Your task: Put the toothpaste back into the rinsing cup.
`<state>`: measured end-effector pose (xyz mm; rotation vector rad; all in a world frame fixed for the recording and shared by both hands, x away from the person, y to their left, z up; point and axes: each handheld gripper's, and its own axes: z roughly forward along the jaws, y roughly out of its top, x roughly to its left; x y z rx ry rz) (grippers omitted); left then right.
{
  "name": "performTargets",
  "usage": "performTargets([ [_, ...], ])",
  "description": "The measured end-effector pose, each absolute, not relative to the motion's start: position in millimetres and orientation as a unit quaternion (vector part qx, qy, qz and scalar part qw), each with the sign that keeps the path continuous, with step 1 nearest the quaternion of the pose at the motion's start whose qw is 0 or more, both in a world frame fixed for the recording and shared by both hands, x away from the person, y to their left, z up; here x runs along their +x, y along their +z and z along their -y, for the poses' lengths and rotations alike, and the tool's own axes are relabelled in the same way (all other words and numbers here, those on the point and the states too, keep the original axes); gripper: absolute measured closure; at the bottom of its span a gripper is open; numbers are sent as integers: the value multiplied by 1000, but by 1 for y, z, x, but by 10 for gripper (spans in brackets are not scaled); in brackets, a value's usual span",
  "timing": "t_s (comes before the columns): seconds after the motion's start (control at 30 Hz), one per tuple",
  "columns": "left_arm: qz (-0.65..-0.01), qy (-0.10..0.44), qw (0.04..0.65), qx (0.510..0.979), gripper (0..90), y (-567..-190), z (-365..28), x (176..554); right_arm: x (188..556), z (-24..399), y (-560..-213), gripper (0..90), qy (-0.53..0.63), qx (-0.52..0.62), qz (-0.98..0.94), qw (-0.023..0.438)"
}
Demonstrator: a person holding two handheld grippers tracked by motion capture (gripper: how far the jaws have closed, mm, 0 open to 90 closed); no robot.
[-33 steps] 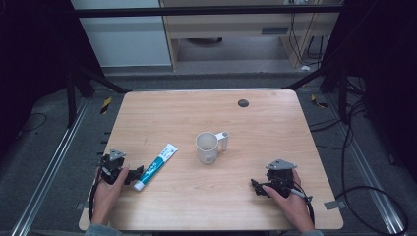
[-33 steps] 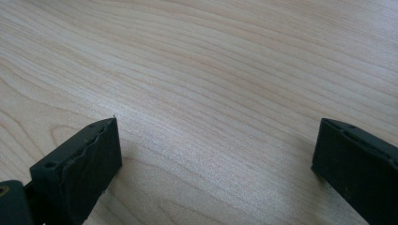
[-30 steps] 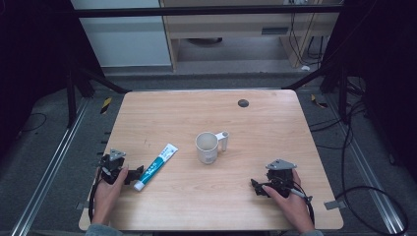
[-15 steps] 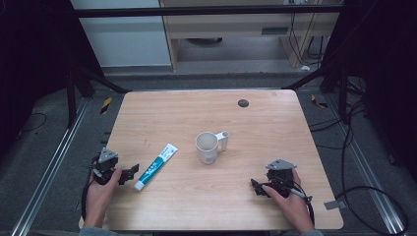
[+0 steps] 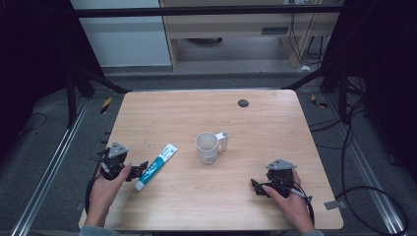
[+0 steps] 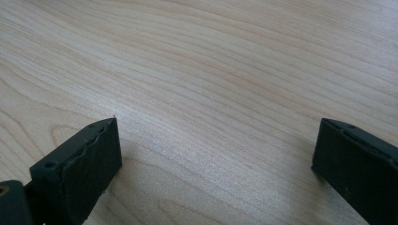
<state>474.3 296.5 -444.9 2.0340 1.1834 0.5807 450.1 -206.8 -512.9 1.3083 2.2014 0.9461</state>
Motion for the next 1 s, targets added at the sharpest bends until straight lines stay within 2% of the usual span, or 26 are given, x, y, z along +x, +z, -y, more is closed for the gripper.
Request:
performTargets([
  [0.13, -451, 210, 349, 794, 91, -442, -288, 476, 450, 207, -513, 18, 339, 470, -789, 204],
  [0.27, -440, 229, 317, 809, 91, -433, -269, 478, 450, 207, -513, 18, 338, 470, -789, 205],
  [0.47, -417, 206, 296, 834, 86, -424, -239, 485, 450, 207, -513, 17, 339, 470, -789, 204],
  [0.8, -400, 155, 282, 858, 90, -431, -226, 508, 450, 207, -513, 17, 339, 470, -789, 204],
  [1.0, -381, 169, 255, 872, 97, -428, -218, 513, 450, 207, -513, 18, 339, 470, -789, 204],
])
